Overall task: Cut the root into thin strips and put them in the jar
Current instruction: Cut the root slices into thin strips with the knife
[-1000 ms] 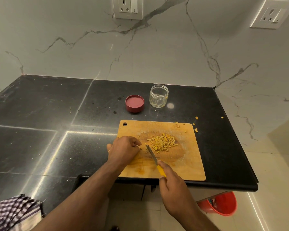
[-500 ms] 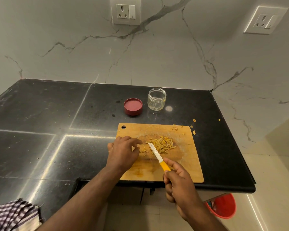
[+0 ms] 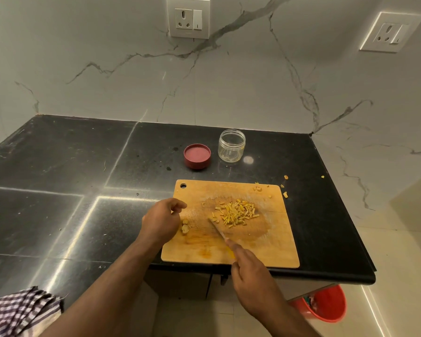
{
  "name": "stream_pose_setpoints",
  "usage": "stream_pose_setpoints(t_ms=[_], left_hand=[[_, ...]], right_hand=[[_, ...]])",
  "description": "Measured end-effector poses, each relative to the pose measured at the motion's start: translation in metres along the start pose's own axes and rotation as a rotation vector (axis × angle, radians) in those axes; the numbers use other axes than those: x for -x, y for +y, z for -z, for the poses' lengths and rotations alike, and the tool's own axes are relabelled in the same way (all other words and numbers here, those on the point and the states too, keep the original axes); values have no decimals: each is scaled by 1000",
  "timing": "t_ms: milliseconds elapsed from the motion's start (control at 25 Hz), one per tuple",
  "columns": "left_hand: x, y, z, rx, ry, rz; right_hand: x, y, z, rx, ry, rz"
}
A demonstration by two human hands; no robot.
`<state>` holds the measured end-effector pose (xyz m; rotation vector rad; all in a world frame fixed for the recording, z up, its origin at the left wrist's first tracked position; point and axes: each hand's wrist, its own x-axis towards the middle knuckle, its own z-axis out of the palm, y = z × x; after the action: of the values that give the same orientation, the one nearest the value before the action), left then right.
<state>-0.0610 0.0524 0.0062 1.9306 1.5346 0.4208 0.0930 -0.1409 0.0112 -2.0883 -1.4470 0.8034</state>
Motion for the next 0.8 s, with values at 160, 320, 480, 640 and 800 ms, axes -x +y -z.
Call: stream_pose_setpoints(t_ms=[160, 320, 480, 640, 800], left_hand=[[2, -8, 5, 10, -48, -31], [3, -9, 8, -24, -107, -20], [7, -3, 9, -65, -145, 36], [15, -2, 5, -171, -171, 36], [17, -3, 6, -136, -214, -11]], right_hand=[[1, 10, 3, -45, 74, -7], [2, 10, 0, -52, 14, 10], [0, 16, 4, -77, 118, -31], [1, 11, -2, -117, 47, 15], [2, 14, -5, -139, 31, 1]])
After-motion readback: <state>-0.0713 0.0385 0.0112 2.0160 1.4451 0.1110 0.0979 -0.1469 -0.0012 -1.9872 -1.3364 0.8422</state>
